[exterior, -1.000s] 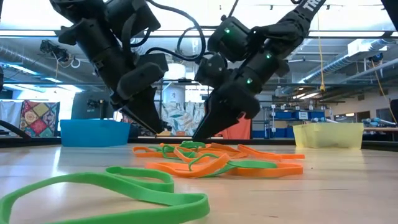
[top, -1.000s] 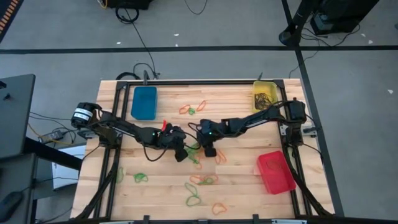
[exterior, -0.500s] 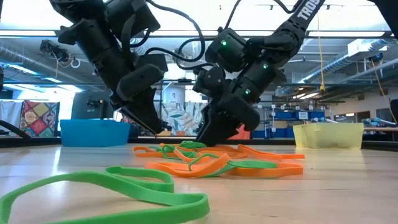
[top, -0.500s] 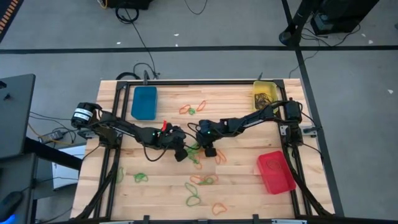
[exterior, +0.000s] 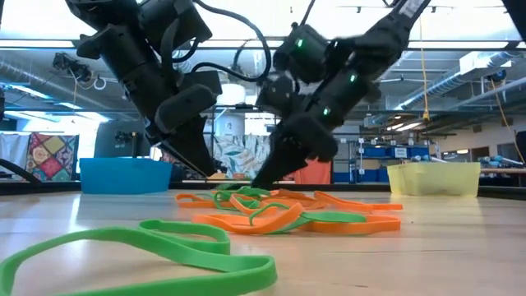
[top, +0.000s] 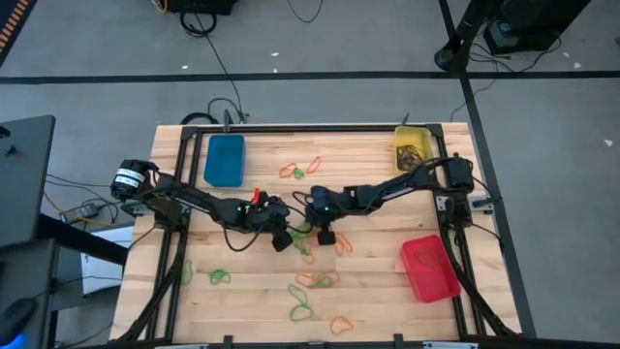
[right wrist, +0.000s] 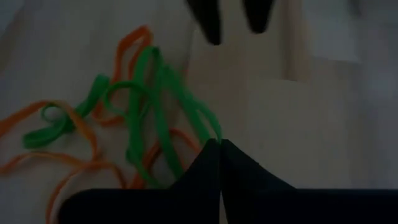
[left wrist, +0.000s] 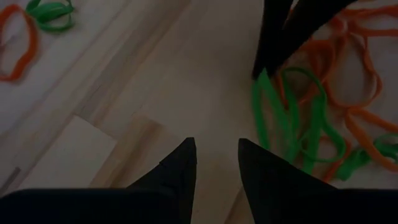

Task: Sort rubber bands into baskets
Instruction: Put the green rubber band into the red bin

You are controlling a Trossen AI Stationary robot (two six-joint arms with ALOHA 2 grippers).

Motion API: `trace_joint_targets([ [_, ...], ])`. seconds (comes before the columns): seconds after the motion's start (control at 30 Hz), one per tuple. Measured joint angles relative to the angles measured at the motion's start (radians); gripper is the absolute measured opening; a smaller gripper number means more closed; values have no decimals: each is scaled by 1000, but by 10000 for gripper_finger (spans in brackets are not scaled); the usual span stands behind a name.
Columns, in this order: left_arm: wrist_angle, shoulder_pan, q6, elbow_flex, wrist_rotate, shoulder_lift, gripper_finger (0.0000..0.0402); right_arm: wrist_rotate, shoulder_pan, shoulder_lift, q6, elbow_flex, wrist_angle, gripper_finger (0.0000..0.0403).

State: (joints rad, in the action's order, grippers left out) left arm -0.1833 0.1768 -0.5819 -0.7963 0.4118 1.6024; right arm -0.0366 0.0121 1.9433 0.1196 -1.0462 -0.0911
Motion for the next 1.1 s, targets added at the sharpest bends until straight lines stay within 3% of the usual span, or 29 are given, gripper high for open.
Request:
trace_joint_targets([
  [0.1, -3, 0, 0, 0, 0, 0, 124, 143, -32, -78, -12, 0, 94, 5],
  [0.2, -7, 0, 0, 0, 0, 0, 124, 222, -68, -194, -18, 0, 234, 4],
  [0.5, -5, 4, -24, 0, 0, 0, 124, 248, -203, -516, -214, 0, 747, 2],
  [0.8, -2, 8, -31, 0, 10, 0, 124, 53, -352, -686, -488, 0, 1258, 3],
  [1.1, 12, 8, -32, 0, 26, 0, 124, -85, -506, -720, -806, 3, 1531, 5],
])
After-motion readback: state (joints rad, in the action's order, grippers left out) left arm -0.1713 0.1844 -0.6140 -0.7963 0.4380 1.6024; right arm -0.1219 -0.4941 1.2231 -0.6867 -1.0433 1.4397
